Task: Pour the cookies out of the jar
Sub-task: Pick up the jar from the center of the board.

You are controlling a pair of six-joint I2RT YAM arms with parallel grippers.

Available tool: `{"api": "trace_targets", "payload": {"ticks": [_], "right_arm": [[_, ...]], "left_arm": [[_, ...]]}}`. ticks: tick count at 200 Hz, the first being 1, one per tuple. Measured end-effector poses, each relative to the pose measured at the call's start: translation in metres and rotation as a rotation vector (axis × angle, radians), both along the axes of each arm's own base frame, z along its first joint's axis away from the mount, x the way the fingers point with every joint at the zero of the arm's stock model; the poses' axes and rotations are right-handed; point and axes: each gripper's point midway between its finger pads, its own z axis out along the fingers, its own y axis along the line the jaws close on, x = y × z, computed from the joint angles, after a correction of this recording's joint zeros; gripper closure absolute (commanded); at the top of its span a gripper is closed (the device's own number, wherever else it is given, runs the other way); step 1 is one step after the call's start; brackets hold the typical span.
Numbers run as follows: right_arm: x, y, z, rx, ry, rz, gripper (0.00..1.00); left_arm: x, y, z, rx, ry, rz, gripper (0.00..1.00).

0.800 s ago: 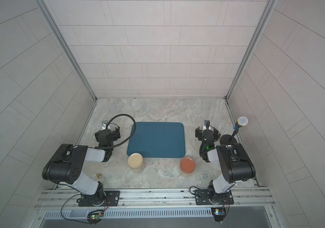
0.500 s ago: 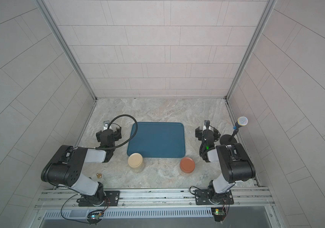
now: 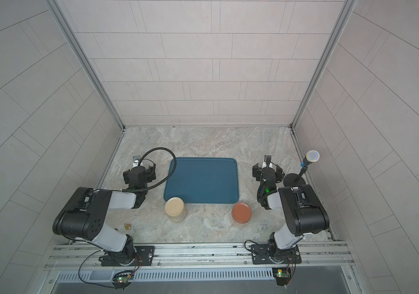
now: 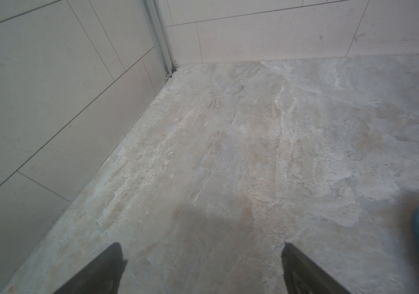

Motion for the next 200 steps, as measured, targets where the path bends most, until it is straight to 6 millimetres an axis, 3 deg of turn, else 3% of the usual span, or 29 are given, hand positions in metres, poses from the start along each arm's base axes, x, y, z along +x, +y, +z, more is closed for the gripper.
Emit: {"api": "trace_targets", "payload": {"ticks": [19, 31, 38, 43, 59, 66, 78, 93, 105, 110, 117, 131, 136, 141, 144, 148, 177, 200], "right_arm": [[-0.02, 0.004, 0.009, -0.055, -0.007, -0.036, 0.0], [-0.035, 0.024, 0.037, -0.042, -0.036, -0.077, 0.0], [-0.037, 0.038, 0.064, 0.011, -0.068, -0.061, 0.0], [-0.038, 0.048, 0.095, 0.07, -0.12, -0.039, 0.0], [-0.049, 0.049, 0.191, 0.23, -0.281, -0.035, 0.0], [-0.055, 0.049, 0.22, 0.273, -0.304, -0.038, 0.0], [-0.069, 0.053, 0.262, 0.335, -0.3, -0.037, 0.0], [-0.08, 0.065, 0.29, 0.34, -0.221, -0.04, 0.0], [-0.091, 0.067, 0.284, 0.343, -0.156, -0.089, 0.01], [-0.096, 0.062, 0.275, 0.337, -0.127, -0.113, 0.06], [-0.102, 0.054, 0.252, 0.312, -0.058, -0.145, 0.04], [-0.116, 0.031, 0.198, 0.264, 0.143, -0.206, 0.24], [-0.123, 0.026, 0.185, 0.249, 0.216, -0.226, 0.26], [-0.128, 0.024, 0.174, 0.232, 0.285, -0.238, 0.23], [-0.131, 0.026, 0.171, 0.215, 0.323, -0.229, 0.06], [-0.134, 0.031, 0.166, 0.199, 0.374, -0.216, 0.01], [-0.155, 0.086, 0.141, 0.086, 0.618, -0.002, 0.0], [-0.183, 0.098, 0.137, 0.089, 0.68, 0.087, 0.06]], "left_arm": [[-0.001, 0.005, 0.011, 0.011, 0.013, 0.029, 0.0], [0.003, 0.013, 0.04, 0.003, -0.017, 0.097, 0.0], [0.006, 0.016, 0.063, -0.021, -0.053, 0.136, 0.0], [0.008, 0.017, 0.082, -0.05, -0.082, 0.156, 0.04], [0.011, 0.013, 0.151, -0.17, -0.202, 0.171, 0.09], [0.009, 0.006, 0.18, -0.239, -0.254, 0.149, 0.1], [0.004, -0.021, 0.212, -0.331, -0.291, 0.078, 0.1], [-0.004, -0.081, 0.217, -0.403, -0.224, -0.075, 0.1], [-0.019, -0.139, 0.202, -0.426, -0.109, -0.222, 0.14], [-0.026, -0.161, 0.19, -0.425, -0.047, -0.277, 0.15], [-0.039, -0.188, 0.172, -0.41, 0.041, -0.347, 0.15], [-0.075, -0.231, 0.134, -0.346, 0.224, -0.474, 0.16], [-0.087, -0.241, 0.125, -0.325, 0.273, -0.511, 0.16], [-0.098, -0.247, 0.119, -0.307, 0.31, -0.54, 0.15], [-0.104, -0.251, 0.117, -0.299, 0.328, -0.557, 0.12], [-0.111, -0.254, 0.114, -0.29, 0.348, -0.576, 0.09], [-0.14, -0.258, 0.12, -0.308, 0.402, -0.661, 0.08], [-0.146, -0.252, 0.136, -0.342, 0.363, -0.679, 0.06]]}}
